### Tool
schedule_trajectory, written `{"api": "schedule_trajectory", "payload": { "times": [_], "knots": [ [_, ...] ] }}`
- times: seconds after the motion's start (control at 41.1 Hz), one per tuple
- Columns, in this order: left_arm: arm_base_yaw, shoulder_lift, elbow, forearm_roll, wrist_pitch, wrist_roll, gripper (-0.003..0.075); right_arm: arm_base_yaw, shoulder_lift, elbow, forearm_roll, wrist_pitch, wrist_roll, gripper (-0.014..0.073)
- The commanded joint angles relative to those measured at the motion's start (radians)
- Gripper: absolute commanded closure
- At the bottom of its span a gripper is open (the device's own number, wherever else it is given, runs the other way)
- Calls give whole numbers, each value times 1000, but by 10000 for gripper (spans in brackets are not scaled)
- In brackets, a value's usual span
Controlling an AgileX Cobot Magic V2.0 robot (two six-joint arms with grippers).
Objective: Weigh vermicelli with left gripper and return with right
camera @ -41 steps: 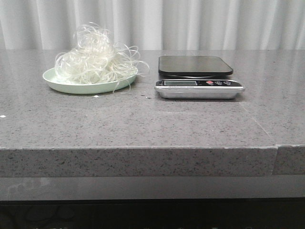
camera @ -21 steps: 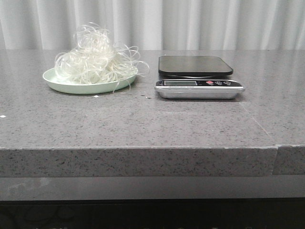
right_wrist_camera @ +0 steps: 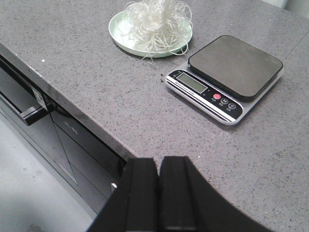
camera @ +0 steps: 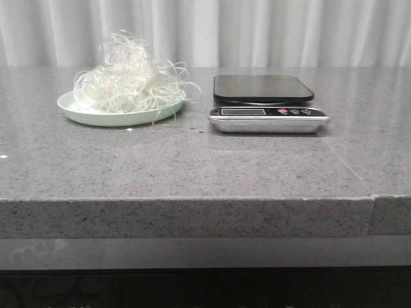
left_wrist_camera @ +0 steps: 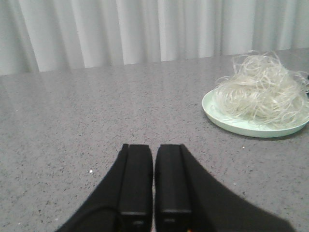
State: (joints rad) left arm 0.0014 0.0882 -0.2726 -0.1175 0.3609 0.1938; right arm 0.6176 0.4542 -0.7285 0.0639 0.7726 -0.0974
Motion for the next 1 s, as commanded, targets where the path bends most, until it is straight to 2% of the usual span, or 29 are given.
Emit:
{"api": "schedule_trajectory", "payload": {
  "times": [0.0,0.316,0.389,0.705,0.899,0.972],
  "knots": [
    [17,-35,50,-24,-140,-6,579,-5,5,-24,-4,-70,-3,449],
    [12,-114,281,-24,-317,-6,579,-5,5,-24,-4,-68,-3,449],
    [5,-114,279,-24,-272,-6,579,-5,5,-24,-4,-67,-3,449],
    [-14,-112,281,-24,-289,-6,579,-5,5,-24,-4,-65,-3,449],
    [-14,-112,281,-19,-361,-17,579,-5,5,-24,-4,-65,-3,449],
    [-14,-112,281,14,-375,-66,579,-5,5,-24,-4,-65,-3,449]
  ]
}}
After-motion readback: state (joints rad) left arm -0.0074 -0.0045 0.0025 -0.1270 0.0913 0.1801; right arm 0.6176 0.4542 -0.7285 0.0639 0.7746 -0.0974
